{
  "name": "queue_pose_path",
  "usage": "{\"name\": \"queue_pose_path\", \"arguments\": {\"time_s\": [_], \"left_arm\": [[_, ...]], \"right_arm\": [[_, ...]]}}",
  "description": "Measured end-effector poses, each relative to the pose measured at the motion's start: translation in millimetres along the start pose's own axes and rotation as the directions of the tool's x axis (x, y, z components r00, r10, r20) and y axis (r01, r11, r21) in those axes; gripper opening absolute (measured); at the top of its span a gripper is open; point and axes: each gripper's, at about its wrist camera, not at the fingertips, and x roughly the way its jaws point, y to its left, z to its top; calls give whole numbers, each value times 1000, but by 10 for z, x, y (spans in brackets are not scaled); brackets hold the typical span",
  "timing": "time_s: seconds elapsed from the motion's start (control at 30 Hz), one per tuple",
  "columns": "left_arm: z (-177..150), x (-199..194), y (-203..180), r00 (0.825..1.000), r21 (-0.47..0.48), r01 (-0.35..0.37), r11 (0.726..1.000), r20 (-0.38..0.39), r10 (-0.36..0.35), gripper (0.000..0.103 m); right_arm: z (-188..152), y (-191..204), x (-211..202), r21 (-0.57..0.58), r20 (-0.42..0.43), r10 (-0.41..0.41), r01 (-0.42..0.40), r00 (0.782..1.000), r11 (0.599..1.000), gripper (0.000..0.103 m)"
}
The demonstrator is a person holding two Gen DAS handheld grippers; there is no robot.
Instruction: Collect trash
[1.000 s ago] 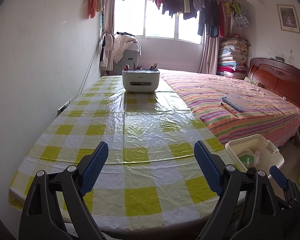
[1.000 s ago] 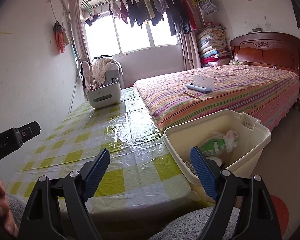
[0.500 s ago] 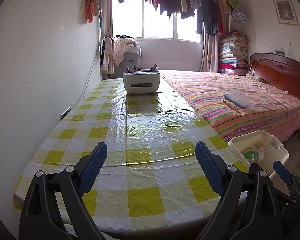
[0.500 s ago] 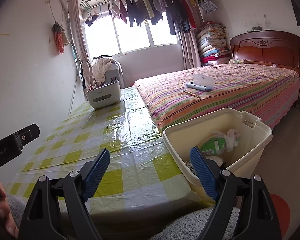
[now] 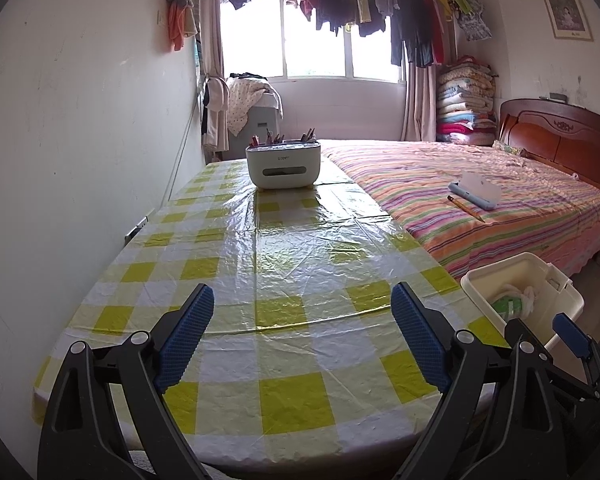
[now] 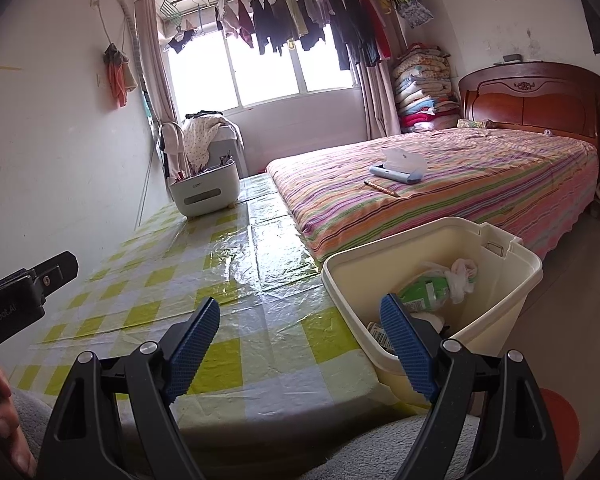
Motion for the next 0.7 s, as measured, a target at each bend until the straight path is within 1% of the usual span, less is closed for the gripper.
{"name": "queue_pose_path", "arguments": {"time_s": [0.33,0.57,0.7], "left_arm": [[-1,6,-27,1000,19,-8,1000,4,8,89],[7,16,-23,1000,14,20,1000,-22,-20,89],[3,5,-53,999,32,27,999,-27,-26,89]], "right_arm": [[6,-16,-2,5,1,-2,2,1000,1000,80],[6,-12,4,3,-1,-4,4,1000,1000,80],[5,-15,5,2,1,-3,3,1000,1000,80]]}}
